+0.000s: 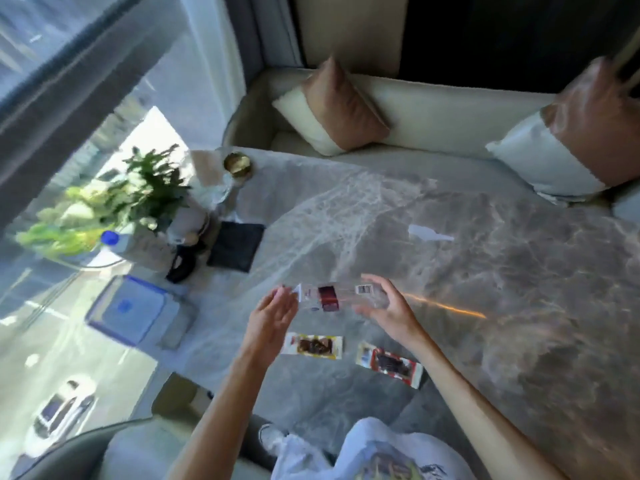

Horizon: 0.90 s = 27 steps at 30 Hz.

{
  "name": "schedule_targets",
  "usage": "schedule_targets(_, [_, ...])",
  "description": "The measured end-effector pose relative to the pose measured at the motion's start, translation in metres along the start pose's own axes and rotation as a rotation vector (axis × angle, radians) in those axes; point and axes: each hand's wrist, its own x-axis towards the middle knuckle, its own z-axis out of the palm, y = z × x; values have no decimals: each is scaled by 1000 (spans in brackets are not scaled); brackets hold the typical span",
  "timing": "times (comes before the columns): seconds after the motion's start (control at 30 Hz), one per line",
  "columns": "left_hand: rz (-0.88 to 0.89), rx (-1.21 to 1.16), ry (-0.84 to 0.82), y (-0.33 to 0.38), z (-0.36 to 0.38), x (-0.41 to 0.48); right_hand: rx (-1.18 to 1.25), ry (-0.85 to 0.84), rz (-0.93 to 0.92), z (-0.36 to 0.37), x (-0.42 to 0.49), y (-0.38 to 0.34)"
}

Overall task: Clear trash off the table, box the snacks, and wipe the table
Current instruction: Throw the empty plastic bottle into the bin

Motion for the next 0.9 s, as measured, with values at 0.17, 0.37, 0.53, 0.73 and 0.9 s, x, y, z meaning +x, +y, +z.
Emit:
schedule_targets(0.17, [-4,-362,172,43,-121,-48,87,-199,60,125,7,-50])
schedule_targets(0.37, [136,-587,335,91,-271,-112,65,-465,75,290,-14,-93])
schedule_targets(0.53, [272,-713,544,116,-385,-171,22,-717,34,434,-39,-123])
schedule_targets(0.73, [378,-981,655,117,-463,-216,-102,-894,-16,550,-59,-143])
schedule_targets(0.9, [383,-1060,677,113,-481,-211,-225,-912,-91,577,-55,-152])
